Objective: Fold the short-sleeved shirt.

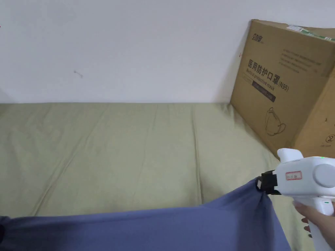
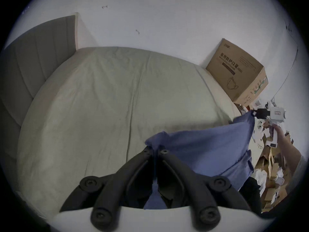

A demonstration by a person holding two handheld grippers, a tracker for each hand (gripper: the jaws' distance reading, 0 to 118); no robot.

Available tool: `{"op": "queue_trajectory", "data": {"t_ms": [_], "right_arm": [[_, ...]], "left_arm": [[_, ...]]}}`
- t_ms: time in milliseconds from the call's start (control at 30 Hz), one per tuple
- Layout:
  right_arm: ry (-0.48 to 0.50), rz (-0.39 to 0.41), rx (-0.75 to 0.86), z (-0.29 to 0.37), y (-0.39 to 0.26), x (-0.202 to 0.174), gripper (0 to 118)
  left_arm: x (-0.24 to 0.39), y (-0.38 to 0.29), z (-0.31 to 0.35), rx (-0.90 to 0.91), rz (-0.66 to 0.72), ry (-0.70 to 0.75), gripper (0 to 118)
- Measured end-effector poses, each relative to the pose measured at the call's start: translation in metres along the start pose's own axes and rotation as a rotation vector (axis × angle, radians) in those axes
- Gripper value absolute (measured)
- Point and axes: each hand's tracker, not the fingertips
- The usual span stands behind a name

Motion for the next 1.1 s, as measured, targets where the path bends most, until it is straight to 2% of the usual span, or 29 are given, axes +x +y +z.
{"op": "queue_trajectory", "data": {"t_ms": [100, 200, 367, 500, 667, 833, 900, 1000, 1067, 1100], "right_arm": [[0.008, -0.016, 0.017, 0.023, 0.003, -0.002, 0], [0.003, -0.003, 0.085, 0.045, 0.002, -0.008, 0], [0.004, -0.043, 0.146, 0.064, -0.002, -0.005, 0], [-0.004, -0.058, 0.122, 0.066, -0.024, 0.002, 0], [-0.004, -0.122, -0.044, 0.06, -0.111, 0.024, 0], [-0.027, -0.178, -0.289, 0.064, -0.217, 0.04, 0], [-0.032, -0.217, -0.328, 0.062, -0.245, 0.046, 0], [-0.006, -0.322, -0.307, 0.06, -0.26, 0.054, 0], [-0.011, -0.347, -0.27, 0.064, -0.259, 0.055, 7], [-0.026, -0.33, -0.245, 0.067, -0.255, 0.052, 23]], "left_arm": [[0.007, 0.008, 0.016, 0.041, 0.023, -0.018, 3], [0.016, 0.014, 0.029, 0.077, -0.012, -0.015, 3], [0.02, 0.02, 0.038, 0.103, -0.034, -0.026, 3], [0.015, 0.012, 0.032, 0.066, -0.049, -0.029, 3], [0.01, -0.043, 0.02, -0.078, -0.064, -0.018, 3], [-0.01, -0.121, 0.009, -0.253, 0.055, -0.031, 3], [-0.006, -0.144, 0.009, -0.299, 0.07, -0.021, 3], [-0.011, -0.163, 0.01, -0.304, 0.097, -0.024, 3], [-0.012, -0.164, 0.016, -0.257, 0.129, -0.032, 4], [-0.011, -0.163, 0.02, -0.234, 0.138, -0.034, 7]]}}
